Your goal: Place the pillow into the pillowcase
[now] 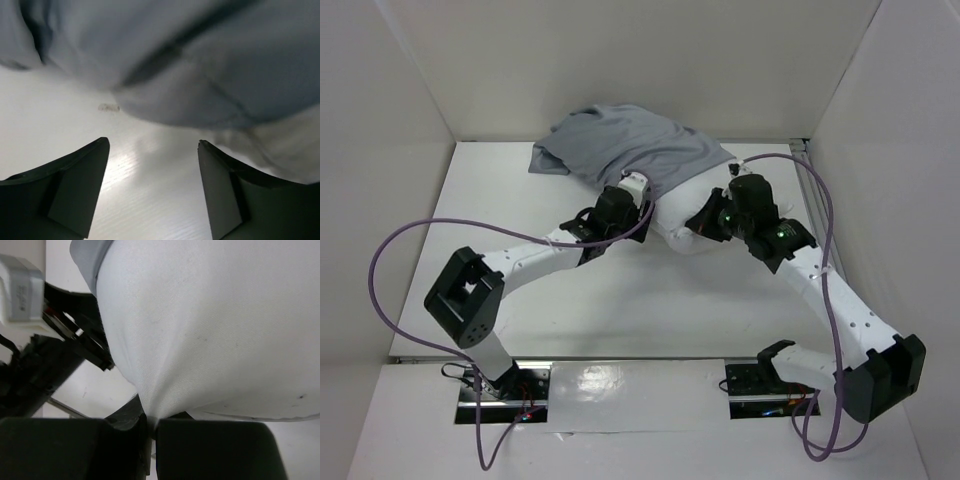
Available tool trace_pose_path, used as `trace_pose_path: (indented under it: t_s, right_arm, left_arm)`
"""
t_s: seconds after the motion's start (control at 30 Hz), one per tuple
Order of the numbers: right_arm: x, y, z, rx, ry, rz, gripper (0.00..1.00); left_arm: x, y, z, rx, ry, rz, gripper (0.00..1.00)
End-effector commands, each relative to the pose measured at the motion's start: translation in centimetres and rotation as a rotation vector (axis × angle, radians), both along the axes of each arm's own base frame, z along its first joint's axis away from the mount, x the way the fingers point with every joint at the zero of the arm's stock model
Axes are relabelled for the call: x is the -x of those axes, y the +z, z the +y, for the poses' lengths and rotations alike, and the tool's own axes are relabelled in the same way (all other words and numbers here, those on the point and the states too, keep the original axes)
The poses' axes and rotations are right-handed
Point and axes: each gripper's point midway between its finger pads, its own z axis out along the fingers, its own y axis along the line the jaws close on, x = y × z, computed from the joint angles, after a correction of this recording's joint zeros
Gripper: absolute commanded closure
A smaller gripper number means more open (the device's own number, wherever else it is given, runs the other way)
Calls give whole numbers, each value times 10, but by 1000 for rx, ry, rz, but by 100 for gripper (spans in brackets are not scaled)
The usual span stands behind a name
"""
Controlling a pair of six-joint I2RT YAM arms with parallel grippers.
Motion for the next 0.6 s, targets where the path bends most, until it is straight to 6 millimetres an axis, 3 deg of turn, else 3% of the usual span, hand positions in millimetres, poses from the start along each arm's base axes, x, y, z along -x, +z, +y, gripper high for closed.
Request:
trace_pose_path:
  t_s: [0.0,0.13,0.23,0.27,0.4,0.43,0.57]
  right_arm:
    - [-10,44,-2,-44,27,-125,100]
    - [-13,51,-4,-67,35,-137,100]
    - [-15,49,-5,-69,36,-126,100]
    - [-14,49,-3,-73,44,-125,100]
    - [-16,56,-5,-90,38,-138,100]
    - [-16,56,-5,-90,38,-138,100]
    - [-18,53,-4,-87,38,-129,100]
  left_arm:
    - [-25,23,-15,73,-52,-62,17]
    - [-41,22,-7,118,-39,-46,24]
    - [-46,23,-16,147,-68,-31,31]
    - [-50,15,-12,133,-58,-10,45]
    - [-59,15,-11,149,-52,22,94]
    - [-58,13,-8,137,-37,27,100]
    - [-54,28,0,172,-19,8,100]
